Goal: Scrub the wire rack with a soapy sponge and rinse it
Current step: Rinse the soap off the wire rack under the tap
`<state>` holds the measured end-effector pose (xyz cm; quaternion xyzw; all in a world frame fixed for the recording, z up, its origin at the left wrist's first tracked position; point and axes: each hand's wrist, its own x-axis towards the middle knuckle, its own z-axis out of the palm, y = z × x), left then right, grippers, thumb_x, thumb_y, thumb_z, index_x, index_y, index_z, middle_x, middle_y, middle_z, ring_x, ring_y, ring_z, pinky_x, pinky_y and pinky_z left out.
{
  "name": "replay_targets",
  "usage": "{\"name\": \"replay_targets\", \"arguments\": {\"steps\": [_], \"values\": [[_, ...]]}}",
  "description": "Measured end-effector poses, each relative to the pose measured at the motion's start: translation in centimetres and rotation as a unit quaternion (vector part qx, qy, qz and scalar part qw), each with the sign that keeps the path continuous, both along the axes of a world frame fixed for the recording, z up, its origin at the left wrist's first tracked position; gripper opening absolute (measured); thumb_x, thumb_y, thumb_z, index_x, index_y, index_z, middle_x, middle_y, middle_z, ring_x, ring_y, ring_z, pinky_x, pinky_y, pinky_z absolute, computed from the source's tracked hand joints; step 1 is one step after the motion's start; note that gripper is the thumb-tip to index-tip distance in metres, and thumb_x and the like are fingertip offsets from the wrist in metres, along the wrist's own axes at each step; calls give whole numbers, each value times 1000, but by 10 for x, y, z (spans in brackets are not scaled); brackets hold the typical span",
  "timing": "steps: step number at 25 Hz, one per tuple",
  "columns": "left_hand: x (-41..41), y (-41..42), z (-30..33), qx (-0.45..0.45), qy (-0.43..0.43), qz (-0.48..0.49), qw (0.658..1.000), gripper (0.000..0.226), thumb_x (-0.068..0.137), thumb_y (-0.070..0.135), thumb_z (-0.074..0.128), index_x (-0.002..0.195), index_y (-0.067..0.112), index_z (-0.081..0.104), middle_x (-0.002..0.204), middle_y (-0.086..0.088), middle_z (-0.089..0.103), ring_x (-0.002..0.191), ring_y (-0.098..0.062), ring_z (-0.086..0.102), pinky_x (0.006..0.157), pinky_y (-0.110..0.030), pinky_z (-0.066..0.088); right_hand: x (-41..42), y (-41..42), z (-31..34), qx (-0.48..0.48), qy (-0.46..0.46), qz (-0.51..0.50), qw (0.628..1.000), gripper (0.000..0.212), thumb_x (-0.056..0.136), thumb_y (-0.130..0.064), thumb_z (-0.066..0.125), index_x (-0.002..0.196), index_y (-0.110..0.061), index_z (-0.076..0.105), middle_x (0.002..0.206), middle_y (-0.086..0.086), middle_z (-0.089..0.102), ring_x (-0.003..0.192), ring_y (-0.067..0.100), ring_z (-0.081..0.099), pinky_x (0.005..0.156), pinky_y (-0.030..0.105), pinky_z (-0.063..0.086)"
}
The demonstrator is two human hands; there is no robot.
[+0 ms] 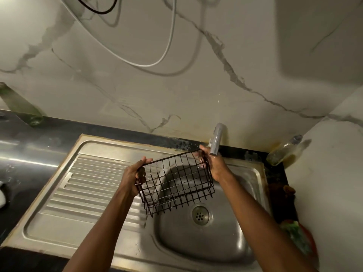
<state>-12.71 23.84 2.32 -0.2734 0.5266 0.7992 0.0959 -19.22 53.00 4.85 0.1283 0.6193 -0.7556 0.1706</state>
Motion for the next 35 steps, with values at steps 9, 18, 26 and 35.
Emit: {"name": "replay_targets", "arguments": {"steps": [9, 18, 26, 35], "values": [[0, 45, 13, 75, -13, -188, 979, 58, 101, 57, 49, 113, 4, 70, 78, -7, 59, 67, -17, 58, 62, -28, 54, 48, 70, -48, -78, -102, -90, 988, 33, 82, -50, 64, 67, -23, 54, 53, -7, 38, 41, 9, 31, 41, 24, 26], [38, 31, -5, 45, -18, -29, 998, 52, 92, 61, 60, 61, 21, 47, 50, 5, 39, 39, -9, 34, 36, -21, 33, 11, 22, -25, 48, -99, -33, 993, 33, 99, -26, 56, 110, 3, 66, 79, 10, 71, 61, 17, 60, 58, 29, 49], [38, 2, -9, 54, -39, 47, 997, 50, 87, 61, 65, 59, 25, 44, 47, 8, 36, 36, -7, 32, 33, -19, 30, -13, -11, -13, 198, 55, -92, 974, 26, 92, 1, 60, 114, -11, 68, 97, 4, 70, 85, 21, 68, 62, 26, 55], [33, 2, -12, 47, -73, 52, 995, 55, 89, 61, 66, 56, 23, 44, 48, 5, 38, 37, -9, 34, 33, -20, 31, -27, -10, -3, 361, -14, 123, 924, 28, 105, -15, 42, 133, -14, 48, 116, 9, 48, 89, 14, 52, 74, 31, 51]]}}
